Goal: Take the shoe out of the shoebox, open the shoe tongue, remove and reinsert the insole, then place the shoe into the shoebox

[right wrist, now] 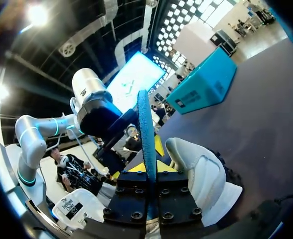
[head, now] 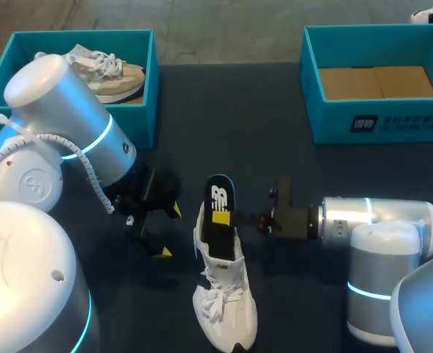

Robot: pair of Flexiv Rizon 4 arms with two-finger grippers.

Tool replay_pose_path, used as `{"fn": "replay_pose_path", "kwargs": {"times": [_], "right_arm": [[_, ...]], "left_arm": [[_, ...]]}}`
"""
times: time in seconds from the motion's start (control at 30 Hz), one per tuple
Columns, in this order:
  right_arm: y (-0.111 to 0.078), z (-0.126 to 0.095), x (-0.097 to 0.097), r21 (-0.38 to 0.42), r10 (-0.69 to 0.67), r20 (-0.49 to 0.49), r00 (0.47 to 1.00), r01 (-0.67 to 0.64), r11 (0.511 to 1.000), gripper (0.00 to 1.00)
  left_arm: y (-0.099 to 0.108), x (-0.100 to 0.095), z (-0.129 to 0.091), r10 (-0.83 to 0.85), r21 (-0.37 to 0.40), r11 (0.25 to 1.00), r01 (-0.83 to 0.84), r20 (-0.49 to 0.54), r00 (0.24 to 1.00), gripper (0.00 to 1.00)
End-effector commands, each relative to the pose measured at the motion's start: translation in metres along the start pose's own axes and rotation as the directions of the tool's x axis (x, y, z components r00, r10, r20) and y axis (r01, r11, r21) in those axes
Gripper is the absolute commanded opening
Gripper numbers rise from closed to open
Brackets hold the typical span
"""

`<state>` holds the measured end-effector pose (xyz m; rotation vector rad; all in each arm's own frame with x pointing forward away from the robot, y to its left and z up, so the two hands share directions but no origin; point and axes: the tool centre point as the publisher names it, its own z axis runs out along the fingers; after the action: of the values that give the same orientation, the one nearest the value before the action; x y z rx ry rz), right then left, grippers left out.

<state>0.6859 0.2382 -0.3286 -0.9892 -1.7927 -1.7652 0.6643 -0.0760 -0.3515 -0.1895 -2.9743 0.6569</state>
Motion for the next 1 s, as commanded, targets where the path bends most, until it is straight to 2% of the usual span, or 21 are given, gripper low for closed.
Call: {"fn": "replay_pose_path", "kwargs": {"times": [0.03,0.27,0.67,0.87,1.0], "right_arm": [[0.001,0.005,-0.003,0.058,0.023,-0.006,1.000,-0.022,0.998,0.00],[-0.008,0.004,-0.005,0.139,0.080,-0.008,0.997,-0.078,0.987,0.00],[-0.029,0.004,0.001,0.197,0.107,-0.027,0.994,-0.100,0.975,0.00],[-0.032,0.004,0.004,0.215,0.107,-0.032,0.994,-0.098,0.972,0.00],[-0.029,0.003,0.005,0.182,0.088,-0.028,0.996,-0.081,0.980,0.00]], "left_arm": [[0.001,0.002,0.000,0.000,0.001,1.000,0.000,0.003,1.000,1.00],[0.001,0.002,0.000,0.000,0.001,1.000,0.000,0.003,1.000,1.00],[0.001,0.002,0.000,0.000,0.001,1.000,0.000,0.003,1.000,1.00],[0.001,0.002,0.000,0.000,0.001,1.000,0.000,0.003,1.000,1.00],[0.001,0.002,0.000,0.000,0.001,1.000,0.000,0.003,1.000,1.00]]}}
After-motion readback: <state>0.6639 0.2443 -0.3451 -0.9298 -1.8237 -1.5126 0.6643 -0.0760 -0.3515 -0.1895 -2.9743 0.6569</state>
